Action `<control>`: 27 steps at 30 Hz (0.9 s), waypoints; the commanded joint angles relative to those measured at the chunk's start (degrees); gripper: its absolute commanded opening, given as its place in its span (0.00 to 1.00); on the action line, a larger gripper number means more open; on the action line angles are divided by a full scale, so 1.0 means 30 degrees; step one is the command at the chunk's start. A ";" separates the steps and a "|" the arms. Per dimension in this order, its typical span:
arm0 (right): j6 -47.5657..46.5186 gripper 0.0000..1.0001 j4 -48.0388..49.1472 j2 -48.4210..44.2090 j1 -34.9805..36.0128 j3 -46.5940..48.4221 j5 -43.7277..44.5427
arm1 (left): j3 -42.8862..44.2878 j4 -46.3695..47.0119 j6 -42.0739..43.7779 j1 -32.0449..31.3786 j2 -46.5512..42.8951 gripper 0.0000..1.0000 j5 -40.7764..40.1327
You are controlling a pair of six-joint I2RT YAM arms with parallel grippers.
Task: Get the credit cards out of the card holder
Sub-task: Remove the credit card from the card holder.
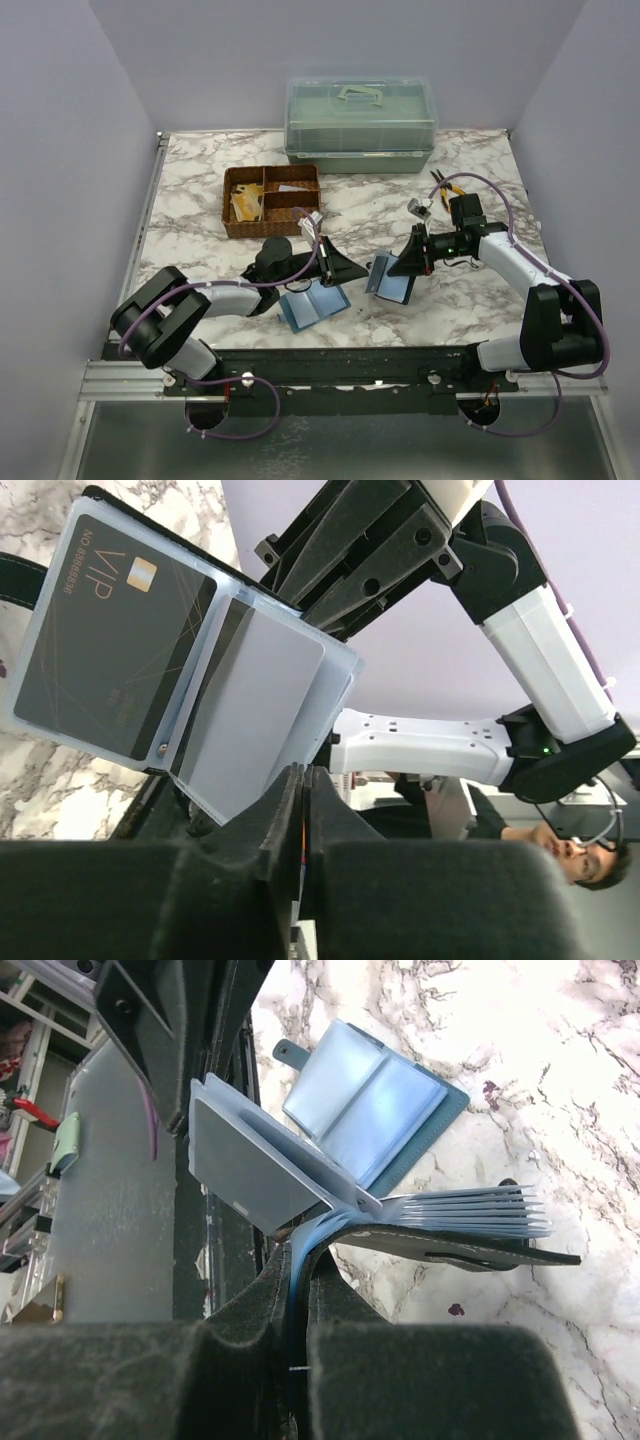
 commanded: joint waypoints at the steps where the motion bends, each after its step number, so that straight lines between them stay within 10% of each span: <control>1: -0.0558 0.00 -0.0504 -0.0200 0.0147 0.0163 -0.1508 | 0.0473 0.1723 -0.0359 -0.0059 0.0699 0.02 0.0631; 12: -0.0729 0.00 -0.0663 -0.0276 0.0148 0.0196 -0.1606 | 0.0720 0.1062 0.0035 -0.0146 0.1349 0.01 0.0467; 27: -0.0817 0.00 -0.0701 -0.0279 0.0149 0.0226 -0.1564 | 0.3678 -1.0015 0.4969 -0.1195 -0.0757 0.22 -0.2400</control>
